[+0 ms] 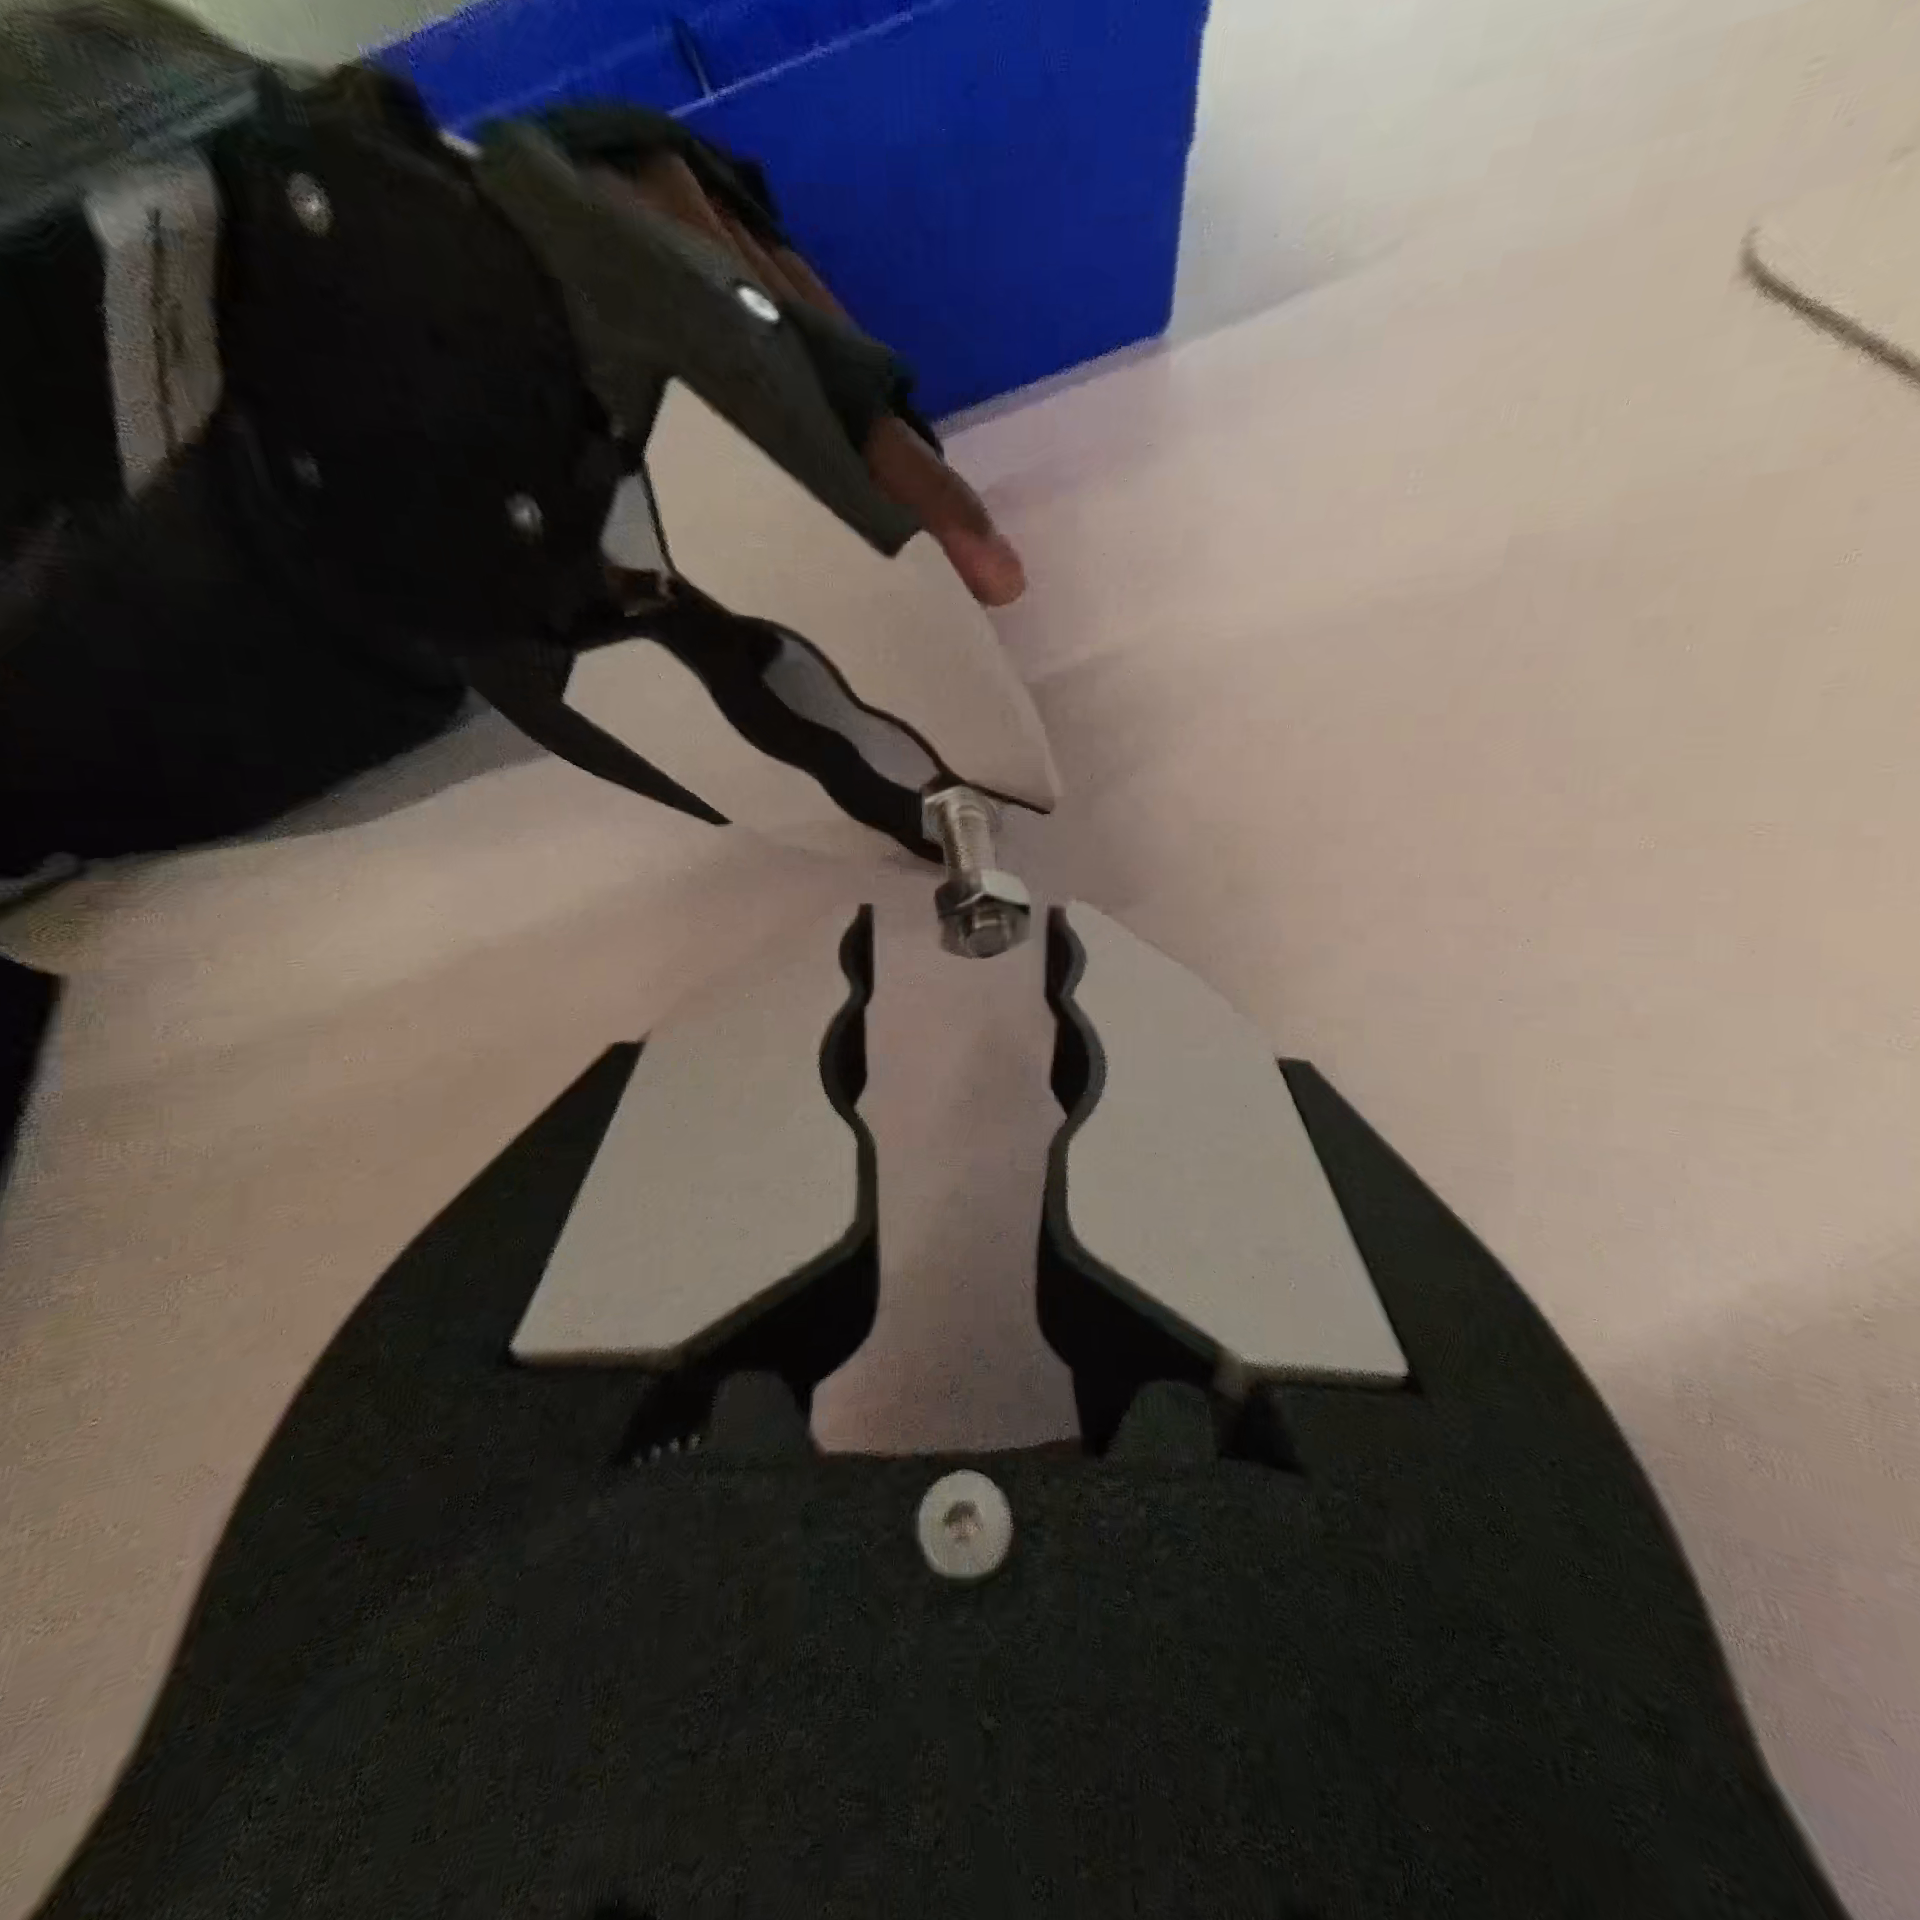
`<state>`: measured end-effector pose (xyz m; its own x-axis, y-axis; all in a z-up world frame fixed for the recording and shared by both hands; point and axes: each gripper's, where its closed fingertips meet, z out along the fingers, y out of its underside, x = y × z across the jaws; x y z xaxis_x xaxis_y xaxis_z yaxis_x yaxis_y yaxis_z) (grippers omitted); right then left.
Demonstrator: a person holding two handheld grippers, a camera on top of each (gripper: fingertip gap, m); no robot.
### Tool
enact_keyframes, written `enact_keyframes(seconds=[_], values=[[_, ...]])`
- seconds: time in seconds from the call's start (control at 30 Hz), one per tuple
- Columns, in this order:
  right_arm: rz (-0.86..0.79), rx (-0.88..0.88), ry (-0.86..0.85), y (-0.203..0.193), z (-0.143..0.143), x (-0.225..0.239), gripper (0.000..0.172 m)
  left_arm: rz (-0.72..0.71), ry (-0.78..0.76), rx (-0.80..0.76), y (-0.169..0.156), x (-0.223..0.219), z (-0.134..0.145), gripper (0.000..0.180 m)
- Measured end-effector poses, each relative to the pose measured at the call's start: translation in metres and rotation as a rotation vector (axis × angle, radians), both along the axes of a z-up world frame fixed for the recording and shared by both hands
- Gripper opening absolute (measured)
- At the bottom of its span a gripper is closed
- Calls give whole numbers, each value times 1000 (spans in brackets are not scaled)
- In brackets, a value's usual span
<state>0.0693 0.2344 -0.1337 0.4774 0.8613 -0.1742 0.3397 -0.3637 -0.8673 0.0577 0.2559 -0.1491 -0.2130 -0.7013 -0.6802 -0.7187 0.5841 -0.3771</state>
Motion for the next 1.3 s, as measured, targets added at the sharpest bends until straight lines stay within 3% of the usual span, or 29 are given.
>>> enact_keyframes(seconds=[0.03, 0.23, 0.37, 0.47, 0.6, 0.7, 0.77, 0.9, 0.97, 1.13, 1.27, 1.3], values=[[4, 85, -41, 2, 2, 2, 37, 5, -11, -35, -1, -1, 1, 18], [87, 520, -290, -2, 10, 0, 42, 29, -48, -276, -9, -5, -1, 18], [106, 567, -351, -3, 3, -3, 39, 4, -83, -359, -17, -2, 4, 18], [106, 577, -340, -4, 6, -6, 18, -11, -86, -376, -20, -1, 5, 18], [13, 355, -271, 2, 2, -4, 18, -1, -65, -207, -9, 0, 4, 18], [-101, 3, -54, 4, -2, -4, 18, -12, -26, 18, 2, 1, 5, 18], [-96, -87, 37, 4, -1, -3, 18, -13, -23, 82, 5, 2, 7, 18], [-31, 134, -50, 5, 9, 2, 47, 16, -64, -5, 4, 3, 10, 18], [1, 308, -163, 4, 11, 4, 49, 19, -98, -90, 1, 4, 12, 18], [63, 574, -344, 0, 10, -1, 46, 7, -125, -240, -8, 3, 13, 18], [84, 606, -361, -3, 9, -5, 18, -31, -114, -291, -16, 4, 10, 18], [73, 566, -353, -2, 9, -5, 18, -30, -107, -257, -14, 4, 10, 18]])
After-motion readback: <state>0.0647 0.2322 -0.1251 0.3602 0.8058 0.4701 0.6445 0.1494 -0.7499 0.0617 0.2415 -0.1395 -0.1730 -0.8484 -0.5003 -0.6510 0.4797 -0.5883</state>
